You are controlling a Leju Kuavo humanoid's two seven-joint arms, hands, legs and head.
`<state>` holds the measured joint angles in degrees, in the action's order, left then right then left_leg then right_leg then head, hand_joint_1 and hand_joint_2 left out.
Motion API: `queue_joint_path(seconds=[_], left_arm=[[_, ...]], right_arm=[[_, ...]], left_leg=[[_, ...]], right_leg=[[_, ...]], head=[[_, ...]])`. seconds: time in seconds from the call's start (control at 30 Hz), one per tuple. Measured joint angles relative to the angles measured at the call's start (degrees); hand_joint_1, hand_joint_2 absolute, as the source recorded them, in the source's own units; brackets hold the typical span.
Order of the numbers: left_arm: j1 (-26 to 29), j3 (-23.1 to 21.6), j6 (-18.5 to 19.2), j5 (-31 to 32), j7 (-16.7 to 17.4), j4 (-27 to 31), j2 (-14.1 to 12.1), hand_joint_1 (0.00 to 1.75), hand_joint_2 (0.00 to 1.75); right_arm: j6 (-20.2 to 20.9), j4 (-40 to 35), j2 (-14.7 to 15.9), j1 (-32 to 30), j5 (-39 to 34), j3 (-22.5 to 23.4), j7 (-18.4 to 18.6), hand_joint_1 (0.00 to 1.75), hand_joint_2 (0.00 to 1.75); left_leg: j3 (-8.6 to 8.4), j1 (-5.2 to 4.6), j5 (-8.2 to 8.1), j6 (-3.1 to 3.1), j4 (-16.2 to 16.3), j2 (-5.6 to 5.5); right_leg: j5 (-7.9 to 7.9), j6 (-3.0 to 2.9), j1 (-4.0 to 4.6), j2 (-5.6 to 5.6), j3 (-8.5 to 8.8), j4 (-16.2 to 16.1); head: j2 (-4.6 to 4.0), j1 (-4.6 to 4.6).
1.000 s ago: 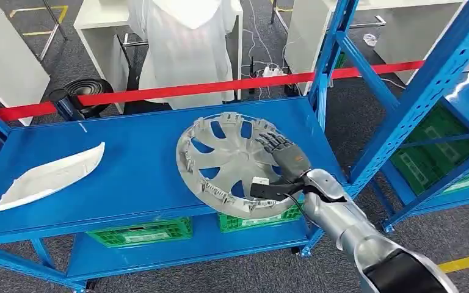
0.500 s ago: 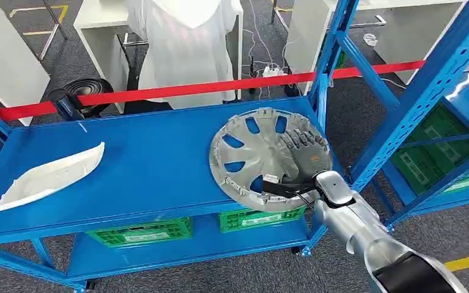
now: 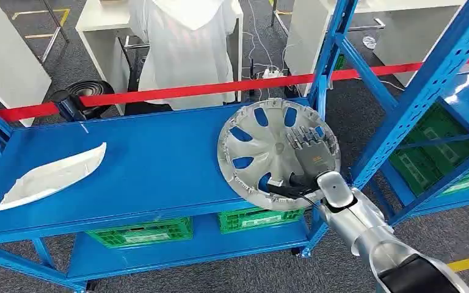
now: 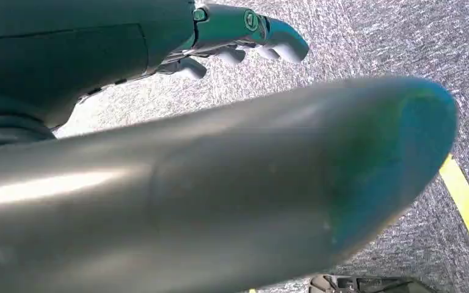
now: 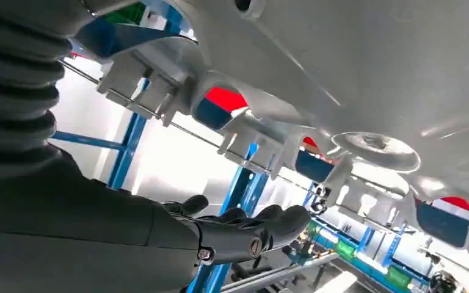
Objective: Take the parts from the cabinet and place them on the table.
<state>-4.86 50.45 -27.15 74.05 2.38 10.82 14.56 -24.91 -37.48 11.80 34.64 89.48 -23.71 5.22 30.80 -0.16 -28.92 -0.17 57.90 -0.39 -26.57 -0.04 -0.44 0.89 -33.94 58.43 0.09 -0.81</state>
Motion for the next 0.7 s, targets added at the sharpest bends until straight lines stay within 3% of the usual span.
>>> queue_joint_path(seconds=[0.23, 0.4, 0.53, 0.7], left_arm=[[0.2, 0.0, 0.2, 0.3, 0.5, 0.0, 0.0, 0.0, 0.0], [0.2, 0.0, 0.2, 0.2, 0.5, 0.0, 0.0, 0.0, 0.0], [0.3, 0.0, 0.2, -0.4, 0.5, 0.0, 0.0, 0.0, 0.0], [0.4, 0.0, 0.2, -0.2, 0.9, 0.0, -0.1, 0.0, 0.0]], right_arm=[[-6.8, 0.0, 0.0, -0.8, 0.4, -1.9, 4.9, 0.0, 0.0], [-7.0, 0.5, 0.0, -0.6, -0.4, -2.3, 4.0, 0.0, 0.0], [-7.2, 1.3, -0.1, -0.6, -5.4, -1.4, -2.0, 0.0, 0.0], [-7.3, 1.5, -1.3, -2.2, -14.5, 3.0, -11.1, 0.0, 0.0]], left_leg=[[-0.06, 0.0, -0.01, -0.01, 0.0, 0.04], [-0.04, 0.01, -0.01, -0.01, 0.0, 0.05], [0.01, 0.01, -0.01, -0.01, 0.0, 0.03], [0.14, 0.01, -0.01, -0.01, 0.0, -0.05]], right_leg=[[0.01, 0.0, 0.0, 0.03, 0.0, 0.0], [0.01, 0.0, 0.01, 0.02, 0.0, 0.0], [0.0, 0.0, 0.01, -0.01, -0.02, 0.0], [0.0, 0.0, 0.01, -0.05, -0.1, 0.0]], head=[[0.0, 0.0], [0.0, 0.0], [0.0, 0.0], [0.0, 0.0]])
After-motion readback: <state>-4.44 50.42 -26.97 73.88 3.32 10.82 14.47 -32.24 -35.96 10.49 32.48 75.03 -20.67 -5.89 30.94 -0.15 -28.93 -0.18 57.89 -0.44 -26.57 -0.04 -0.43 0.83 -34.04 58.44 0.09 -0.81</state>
